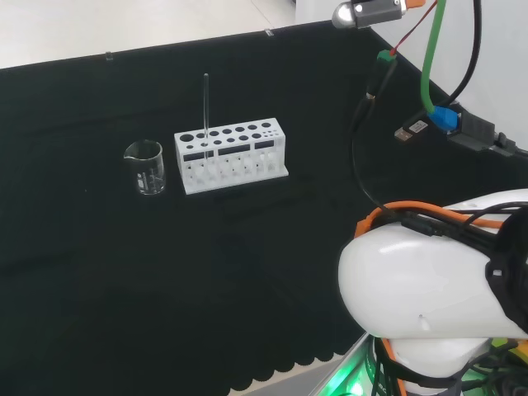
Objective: Take the glass rod from the white test tube rack.
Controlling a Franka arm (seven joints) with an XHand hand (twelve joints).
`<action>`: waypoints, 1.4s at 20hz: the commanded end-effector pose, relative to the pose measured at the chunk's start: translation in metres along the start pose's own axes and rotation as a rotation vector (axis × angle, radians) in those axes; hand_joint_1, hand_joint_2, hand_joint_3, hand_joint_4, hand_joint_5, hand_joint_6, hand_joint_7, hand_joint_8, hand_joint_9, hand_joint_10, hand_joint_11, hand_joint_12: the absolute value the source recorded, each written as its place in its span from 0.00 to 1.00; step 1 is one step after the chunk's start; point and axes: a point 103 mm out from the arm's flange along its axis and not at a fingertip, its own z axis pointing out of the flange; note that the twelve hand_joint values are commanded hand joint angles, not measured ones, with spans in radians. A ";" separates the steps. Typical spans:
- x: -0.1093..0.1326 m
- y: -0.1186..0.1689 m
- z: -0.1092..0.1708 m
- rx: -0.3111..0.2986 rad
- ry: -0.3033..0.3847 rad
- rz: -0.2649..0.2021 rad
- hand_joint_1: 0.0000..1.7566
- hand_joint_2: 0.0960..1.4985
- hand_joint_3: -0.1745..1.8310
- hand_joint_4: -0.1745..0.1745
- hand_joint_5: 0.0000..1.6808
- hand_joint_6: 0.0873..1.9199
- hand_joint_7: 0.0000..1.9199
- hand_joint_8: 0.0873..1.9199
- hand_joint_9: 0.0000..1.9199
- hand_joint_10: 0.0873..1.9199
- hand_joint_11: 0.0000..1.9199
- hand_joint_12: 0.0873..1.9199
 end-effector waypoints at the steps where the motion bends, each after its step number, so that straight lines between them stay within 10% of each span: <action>1: 0.000 0.000 0.000 -0.009 -0.009 -0.001 0.27 0.64 0.35 0.15 0.00 0.00 0.00 0.00 0.00 0.18 0.00 0.33; 14: -0.001 -0.006 -0.001 -0.039 0.029 -0.023 0.27 0.71 0.25 0.14 0.00 0.00 0.01 0.00 0.00 0.22 0.00 0.40; 21: 0.002 0.002 0.009 -0.041 0.058 -0.072 0.34 0.66 0.25 0.10 0.04 0.00 0.00 0.33 0.02 0.45 0.00 0.69; 28: 0.006 0.045 0.030 -0.006 0.087 -0.130 0.38 0.61 0.29 0.08 0.09 0.00 0.02 0.47 0.09 0.48 0.05 0.73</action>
